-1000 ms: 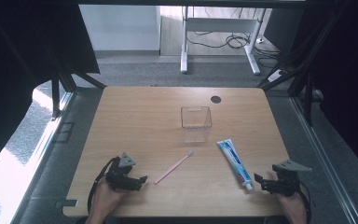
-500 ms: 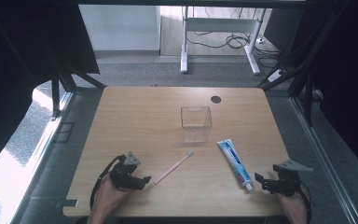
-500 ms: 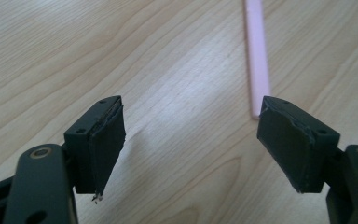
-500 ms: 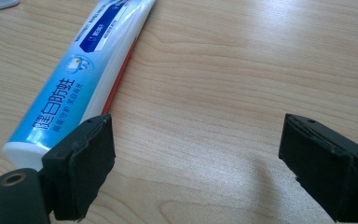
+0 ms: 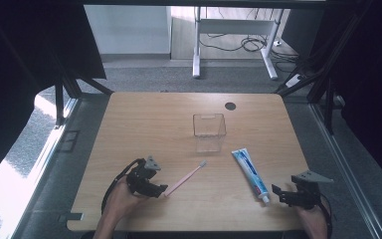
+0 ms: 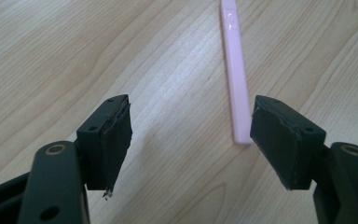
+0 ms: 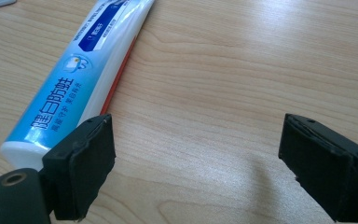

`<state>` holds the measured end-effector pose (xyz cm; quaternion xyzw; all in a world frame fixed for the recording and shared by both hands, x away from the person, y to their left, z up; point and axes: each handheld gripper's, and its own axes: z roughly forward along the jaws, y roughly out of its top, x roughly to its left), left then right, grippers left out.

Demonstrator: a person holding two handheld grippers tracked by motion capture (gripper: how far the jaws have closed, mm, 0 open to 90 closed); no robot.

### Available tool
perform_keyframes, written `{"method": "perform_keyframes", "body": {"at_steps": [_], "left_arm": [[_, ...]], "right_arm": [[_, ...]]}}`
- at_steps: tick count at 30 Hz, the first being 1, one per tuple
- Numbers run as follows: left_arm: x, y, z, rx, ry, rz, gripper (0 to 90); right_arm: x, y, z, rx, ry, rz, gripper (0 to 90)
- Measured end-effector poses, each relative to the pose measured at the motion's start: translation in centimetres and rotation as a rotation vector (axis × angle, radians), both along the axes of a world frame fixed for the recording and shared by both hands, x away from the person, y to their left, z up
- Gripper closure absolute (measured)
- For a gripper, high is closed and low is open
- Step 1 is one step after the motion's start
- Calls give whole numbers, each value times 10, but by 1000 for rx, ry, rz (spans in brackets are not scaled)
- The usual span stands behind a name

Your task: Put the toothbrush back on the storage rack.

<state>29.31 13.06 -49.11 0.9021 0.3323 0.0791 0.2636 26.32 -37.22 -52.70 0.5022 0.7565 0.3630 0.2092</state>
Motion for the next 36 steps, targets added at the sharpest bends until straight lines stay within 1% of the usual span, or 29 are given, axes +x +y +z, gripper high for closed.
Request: {"method": "perform_keyframes", "body": {"at_steps": [1, 2, 3, 6, 9, 14, 20, 21, 26, 30, 33, 34, 35, 36], "left_arm": [[1, -3, 1, 9, 5, -8, 312], [1, -3, 1, 9, 5, -8, 325], [4, -8, 3, 23, 12, -23, 331], [6, -13, 5, 32, 21, -32, 366], [13, -22, 7, 51, 51, -51, 398], [23, -34, 8, 85, 83, -74, 446], [31, -46, 12, 106, 120, -86, 529], [34, -52, 13, 130, 139, -102, 540], [41, -64, 13, 182, 165, -120, 574], [47, -72, 11, 202, 185, -123, 596], [50, -78, 11, 200, 203, -120, 611], [50, -78, 11, 200, 203, -120, 613], [53, -82, 10, 214, 209, -123, 617], [54, -84, 9, 218, 215, -121, 624]], "right_arm": [[0, 0, 0, -1, -1, -1, 109], [0, 0, 0, -2, 0, -1, 110], [0, 0, 0, -4, 1, -2, 110], [0, 0, 0, -6, 1, -3, 112], [0, 0, -1, -8, 4, -3, 114], [0, 0, -1, -6, 4, -6, 116], [0, 0, -1, -7, 5, -6, 117], [0, 0, -1, -7, 5, -6, 117], [0, -1, -1, -7, 5, -7, 117], [0, -1, -1, -10, 6, -7, 119], [0, -1, -1, -11, 7, -7, 119], [0, -1, -1, -11, 7, -7, 119], [0, -1, -1, -11, 6, -8, 120], [0, -1, -1, -11, 6, -8, 120]]}}
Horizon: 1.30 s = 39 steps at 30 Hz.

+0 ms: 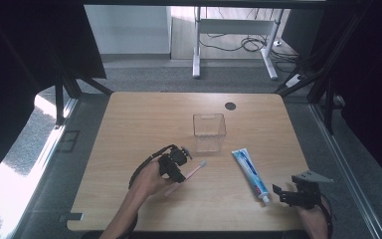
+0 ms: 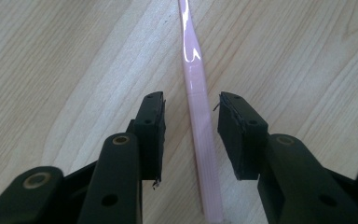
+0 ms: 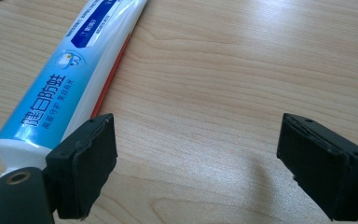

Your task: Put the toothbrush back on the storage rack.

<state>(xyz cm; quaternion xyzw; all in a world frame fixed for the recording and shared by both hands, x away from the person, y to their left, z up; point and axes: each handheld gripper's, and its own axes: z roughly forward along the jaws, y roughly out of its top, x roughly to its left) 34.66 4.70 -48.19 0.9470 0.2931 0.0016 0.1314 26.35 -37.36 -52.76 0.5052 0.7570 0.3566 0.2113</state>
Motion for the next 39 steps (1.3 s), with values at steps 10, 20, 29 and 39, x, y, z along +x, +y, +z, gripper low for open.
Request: {"method": "perform_keyframes", "body": {"at_steps": [10, 20, 29, 39], "left_arm": [[7, -15, -8, 35, 30, -12, 687], [12, -26, -15, 81, 30, -17, 721], [12, -29, -17, 92, 42, -1, 776], [12, -28, -7, 54, 46, -15, 788]], "right_arm": [[0, -1, 0, -4, -3, -2, 123], [0, -1, 0, -6, 1, -8, 126], [0, -1, 0, -6, 2, -9, 127], [0, -3, 1, -3, -5, -15, 130]]}}
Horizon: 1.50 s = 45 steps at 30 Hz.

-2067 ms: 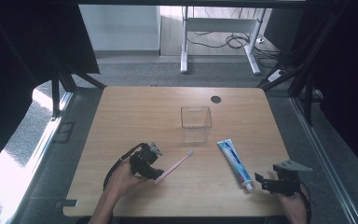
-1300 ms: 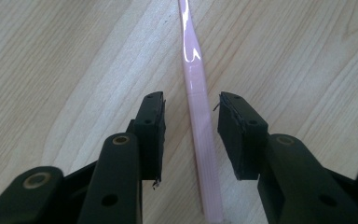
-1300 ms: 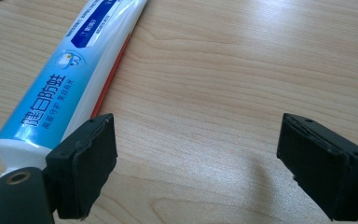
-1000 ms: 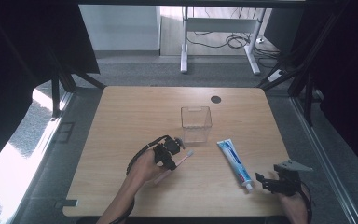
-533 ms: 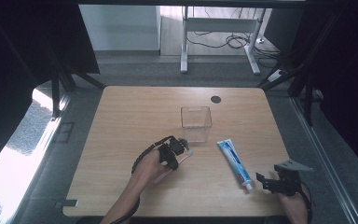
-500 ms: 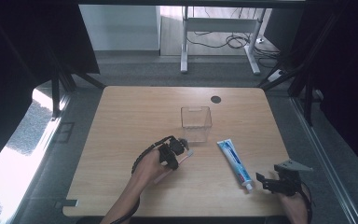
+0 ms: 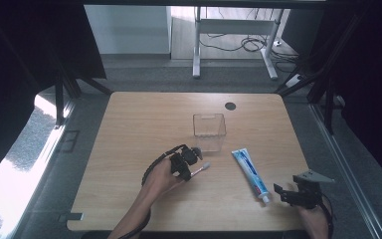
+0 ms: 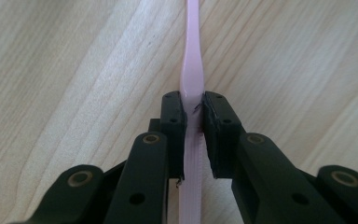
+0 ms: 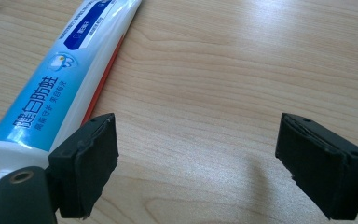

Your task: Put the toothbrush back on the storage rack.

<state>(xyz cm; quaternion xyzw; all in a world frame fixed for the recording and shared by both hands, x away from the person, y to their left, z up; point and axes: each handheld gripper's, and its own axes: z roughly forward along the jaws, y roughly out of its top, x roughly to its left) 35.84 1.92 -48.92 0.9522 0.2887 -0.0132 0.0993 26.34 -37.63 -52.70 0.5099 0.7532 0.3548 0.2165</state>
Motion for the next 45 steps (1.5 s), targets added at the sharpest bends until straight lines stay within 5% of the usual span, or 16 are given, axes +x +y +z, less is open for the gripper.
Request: {"method": "perform_keyframes", "body": {"at_steps": [24, 45], "left_arm": [[-1, 14, 41, -165, -60, 13, 788], [5, 15, 80, -232, -167, 34, 788]], "right_arm": [[0, 1, -1, 2, 11, 1, 129], [1, 1, -3, 6, 21, 6, 104]]}}
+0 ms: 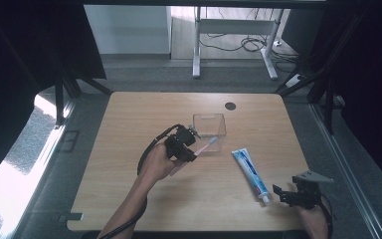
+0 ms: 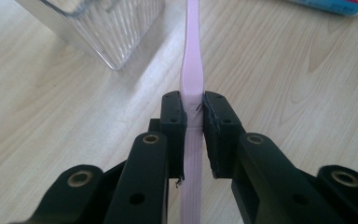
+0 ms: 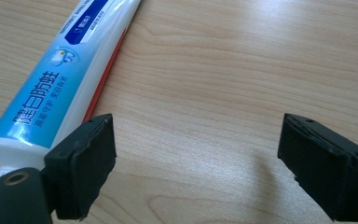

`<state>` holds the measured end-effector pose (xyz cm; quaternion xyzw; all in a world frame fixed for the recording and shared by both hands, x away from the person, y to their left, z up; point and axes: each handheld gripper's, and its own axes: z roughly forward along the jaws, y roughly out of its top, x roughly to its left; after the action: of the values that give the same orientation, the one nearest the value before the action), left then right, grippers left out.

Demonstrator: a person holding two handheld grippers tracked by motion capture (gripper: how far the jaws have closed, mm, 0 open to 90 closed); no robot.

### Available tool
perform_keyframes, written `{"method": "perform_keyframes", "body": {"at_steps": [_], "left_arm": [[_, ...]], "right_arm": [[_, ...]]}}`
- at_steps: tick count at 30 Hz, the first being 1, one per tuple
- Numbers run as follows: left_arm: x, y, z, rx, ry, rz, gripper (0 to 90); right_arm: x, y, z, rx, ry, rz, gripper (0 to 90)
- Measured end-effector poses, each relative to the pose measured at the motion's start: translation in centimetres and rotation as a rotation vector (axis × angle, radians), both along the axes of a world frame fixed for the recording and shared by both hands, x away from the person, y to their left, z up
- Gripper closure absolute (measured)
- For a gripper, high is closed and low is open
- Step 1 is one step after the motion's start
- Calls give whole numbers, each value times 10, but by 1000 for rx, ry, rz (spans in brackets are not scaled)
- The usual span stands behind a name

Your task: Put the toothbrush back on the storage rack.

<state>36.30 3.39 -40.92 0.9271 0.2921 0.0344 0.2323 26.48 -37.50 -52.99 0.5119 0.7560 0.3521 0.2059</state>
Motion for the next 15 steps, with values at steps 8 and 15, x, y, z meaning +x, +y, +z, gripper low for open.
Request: {"method": "perform_keyframes", "body": {"at_steps": [8, 15], "left_arm": [[7, 1, 15, -50, -39, 30, 788], [15, 2, 24, -72, -69, 50, 789]], "right_arm": [[1, 0, 0, 4, 0, -3, 7], [1, 1, -1, 7, 4, 3, 0]]}}
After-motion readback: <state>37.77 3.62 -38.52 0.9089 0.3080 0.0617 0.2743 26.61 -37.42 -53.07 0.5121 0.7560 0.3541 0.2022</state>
